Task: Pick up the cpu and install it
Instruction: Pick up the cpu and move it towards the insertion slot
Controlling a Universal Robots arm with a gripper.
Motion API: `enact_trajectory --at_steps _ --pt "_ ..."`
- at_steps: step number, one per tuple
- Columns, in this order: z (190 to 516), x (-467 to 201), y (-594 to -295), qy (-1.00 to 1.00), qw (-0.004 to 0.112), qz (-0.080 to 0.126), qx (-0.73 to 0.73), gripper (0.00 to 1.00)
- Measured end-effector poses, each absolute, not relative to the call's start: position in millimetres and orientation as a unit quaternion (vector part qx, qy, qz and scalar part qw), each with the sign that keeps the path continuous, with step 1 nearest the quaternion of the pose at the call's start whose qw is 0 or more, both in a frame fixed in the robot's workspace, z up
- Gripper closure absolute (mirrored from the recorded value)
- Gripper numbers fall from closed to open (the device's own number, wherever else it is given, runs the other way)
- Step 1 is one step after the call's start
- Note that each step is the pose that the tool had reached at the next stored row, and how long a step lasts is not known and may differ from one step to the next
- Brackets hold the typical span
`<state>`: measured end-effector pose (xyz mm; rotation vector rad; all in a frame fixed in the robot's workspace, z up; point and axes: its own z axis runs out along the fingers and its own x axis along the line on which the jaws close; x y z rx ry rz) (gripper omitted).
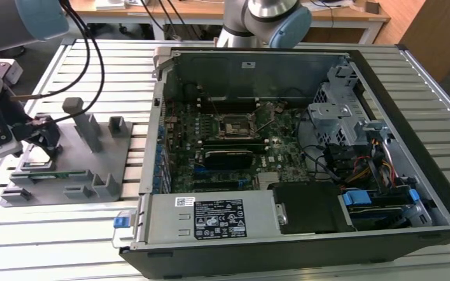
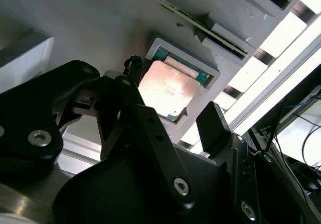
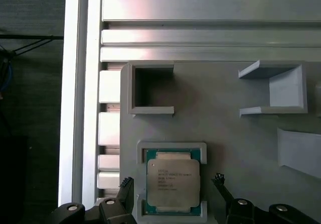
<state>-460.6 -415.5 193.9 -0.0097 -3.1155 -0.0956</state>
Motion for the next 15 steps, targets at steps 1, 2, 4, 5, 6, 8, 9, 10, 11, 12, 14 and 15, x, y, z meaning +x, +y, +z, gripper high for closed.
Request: enact_trajectory --at_steps 1,2,4,5,6,8,9,10,11,12,14,15 --pt "193.3 -460.6 -415.4 -0.999 0.012 -0.031 -0.003 0.30" --pt "192.7 -460.5 -415.4 -0.999 0.012 -0.031 -0.003 0.30" --pt "191.7 -460.0 -415.2 -0.999 0.012 -0.031 -0.004 0.30" --pt "190.9 -459.9 -415.1 -0.999 0.012 -0.031 -0.004 0.30" --pt "190.3 -459.8 -415.1 -0.999 0.012 -0.031 -0.004 0.30" --pt "189.3 -459.8 -414.5 -0.999 0.012 -0.031 -0.004 0.30" --pt "188.8 -459.8 -413.7 -0.999 0.012 -0.030 -0.004 0.30" --pt "188.5 -459.8 -413.0 -0.999 0.012 -0.030 -0.004 0.30" --pt "188.1 -459.9 -412.3 -0.999 0.012 -0.030 -0.004 0.30" --pt "187.7 -459.8 -411.9 -0.999 0.012 -0.030 -0.004 0.30" --pt "187.2 -459.8 -411.4 -0.999 0.012 -0.030 -0.004 0.30" --pt "186.9 -459.8 -411.2 -0.999 0.012 -0.030 -0.004 0.30"
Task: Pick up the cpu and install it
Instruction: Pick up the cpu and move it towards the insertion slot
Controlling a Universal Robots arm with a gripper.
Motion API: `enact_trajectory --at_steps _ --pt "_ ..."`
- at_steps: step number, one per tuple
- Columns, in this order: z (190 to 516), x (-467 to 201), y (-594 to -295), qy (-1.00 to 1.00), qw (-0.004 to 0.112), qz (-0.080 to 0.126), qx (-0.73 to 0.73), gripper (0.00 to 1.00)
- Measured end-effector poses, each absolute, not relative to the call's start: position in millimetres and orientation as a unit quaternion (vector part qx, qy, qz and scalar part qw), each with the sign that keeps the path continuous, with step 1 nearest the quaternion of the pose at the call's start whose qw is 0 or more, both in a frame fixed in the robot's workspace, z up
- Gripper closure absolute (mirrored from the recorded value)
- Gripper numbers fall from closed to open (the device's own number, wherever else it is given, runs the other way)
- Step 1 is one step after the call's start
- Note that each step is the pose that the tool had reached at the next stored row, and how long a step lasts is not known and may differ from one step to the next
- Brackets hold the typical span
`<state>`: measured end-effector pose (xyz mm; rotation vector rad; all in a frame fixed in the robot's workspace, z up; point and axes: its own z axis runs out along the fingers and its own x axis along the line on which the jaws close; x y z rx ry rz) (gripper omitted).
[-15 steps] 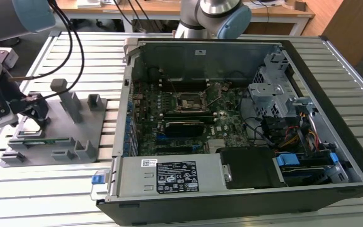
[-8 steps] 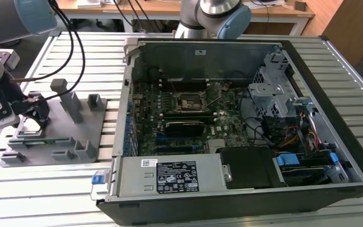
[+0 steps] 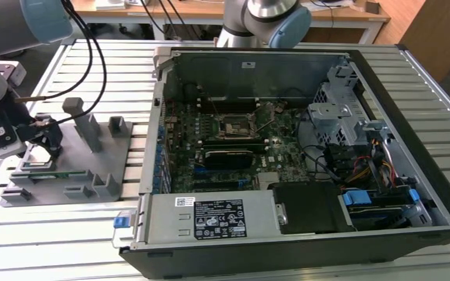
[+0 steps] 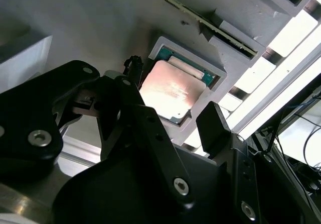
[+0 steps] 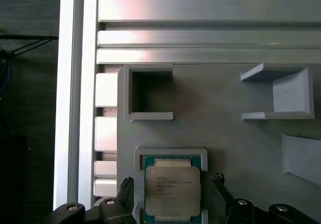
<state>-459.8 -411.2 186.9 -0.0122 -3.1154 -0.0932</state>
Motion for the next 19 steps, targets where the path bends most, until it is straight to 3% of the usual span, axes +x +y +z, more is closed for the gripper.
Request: enact_trajectory --at_steps 13,15,16,19 --pt "183.8 -459.8 -410.8 -0.999 0.012 -0.029 -0.004 0.30" --pt "183.7 -459.9 -410.8 -0.999 0.012 -0.029 -0.004 0.31" --pt "183.6 -459.8 -410.7 -0.999 0.012 -0.029 -0.004 0.38" --pt "183.5 -459.8 -410.6 -0.999 0.012 -0.029 -0.004 0.38"
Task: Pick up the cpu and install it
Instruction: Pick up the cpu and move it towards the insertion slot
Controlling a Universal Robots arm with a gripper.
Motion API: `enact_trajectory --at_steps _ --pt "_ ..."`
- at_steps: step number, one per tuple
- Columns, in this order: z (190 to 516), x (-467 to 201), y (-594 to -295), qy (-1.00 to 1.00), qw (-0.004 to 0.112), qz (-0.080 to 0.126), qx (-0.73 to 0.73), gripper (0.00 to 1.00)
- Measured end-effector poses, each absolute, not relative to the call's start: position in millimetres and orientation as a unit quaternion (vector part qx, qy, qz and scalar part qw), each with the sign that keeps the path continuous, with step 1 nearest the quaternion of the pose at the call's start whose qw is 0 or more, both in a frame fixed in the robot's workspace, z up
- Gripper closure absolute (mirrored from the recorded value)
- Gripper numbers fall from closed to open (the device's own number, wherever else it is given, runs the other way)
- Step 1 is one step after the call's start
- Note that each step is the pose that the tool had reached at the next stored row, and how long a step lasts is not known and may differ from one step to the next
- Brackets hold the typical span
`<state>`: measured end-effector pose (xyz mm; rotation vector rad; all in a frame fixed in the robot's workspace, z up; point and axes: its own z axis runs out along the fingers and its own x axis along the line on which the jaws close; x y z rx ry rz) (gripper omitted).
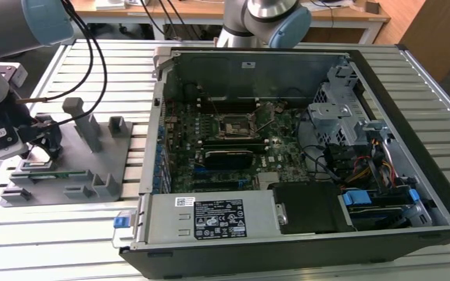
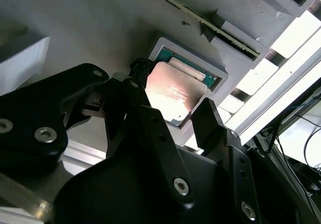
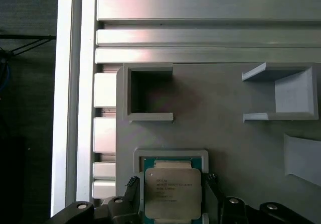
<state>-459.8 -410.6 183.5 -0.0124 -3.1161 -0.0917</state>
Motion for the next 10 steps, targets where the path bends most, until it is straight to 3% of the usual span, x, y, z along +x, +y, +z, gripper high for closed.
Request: enact_trajectory --at_steps 4,5,10 --pt "183.5 -459.8 -410.6 -0.999 0.012 -0.029 -0.004 0.40" --pt "183.6 -459.8 -410.6 -0.999 0.012 -0.029 -0.004 0.46" --pt "184.1 -459.8 -410.5 -0.999 0.012 -0.030 -0.004 0.46"
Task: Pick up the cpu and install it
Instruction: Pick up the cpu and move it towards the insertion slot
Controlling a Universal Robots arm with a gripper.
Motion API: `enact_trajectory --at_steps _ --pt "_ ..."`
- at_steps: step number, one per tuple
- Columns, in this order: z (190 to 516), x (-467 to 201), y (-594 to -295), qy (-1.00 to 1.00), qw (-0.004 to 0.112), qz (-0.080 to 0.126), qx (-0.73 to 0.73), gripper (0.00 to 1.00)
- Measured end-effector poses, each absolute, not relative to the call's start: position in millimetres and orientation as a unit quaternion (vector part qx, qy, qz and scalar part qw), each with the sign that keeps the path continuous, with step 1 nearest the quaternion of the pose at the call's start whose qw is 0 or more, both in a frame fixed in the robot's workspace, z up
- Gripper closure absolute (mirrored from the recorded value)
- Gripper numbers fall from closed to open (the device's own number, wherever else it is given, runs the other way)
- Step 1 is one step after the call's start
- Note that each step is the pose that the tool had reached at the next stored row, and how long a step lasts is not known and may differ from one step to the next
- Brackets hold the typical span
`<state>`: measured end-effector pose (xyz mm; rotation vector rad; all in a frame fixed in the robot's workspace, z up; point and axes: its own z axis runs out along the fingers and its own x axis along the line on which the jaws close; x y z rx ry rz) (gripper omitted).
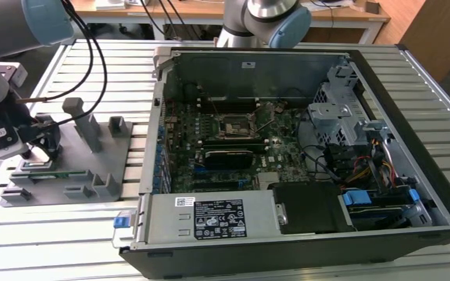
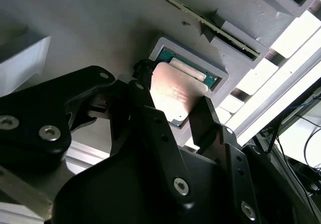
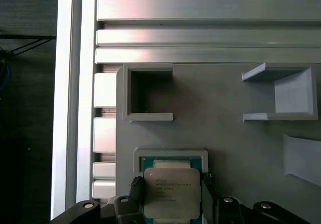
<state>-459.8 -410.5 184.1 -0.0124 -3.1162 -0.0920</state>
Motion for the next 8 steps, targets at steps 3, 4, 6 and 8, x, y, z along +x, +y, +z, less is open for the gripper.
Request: enact_trajectory --at_steps 3,4,6,8 --pt "186.0 -459.8 -410.6 -0.999 0.012 -0.029 -0.004 0.46" --pt "186.8 -459.9 -410.6 -0.999 0.012 -0.029 -0.004 0.46" --pt "188.3 -459.8 -410.6 -0.999 0.012 -0.029 -0.004 0.46" --pt "190.2 -459.8 -410.5 -1.000 0.012 -0.028 -0.004 0.46"
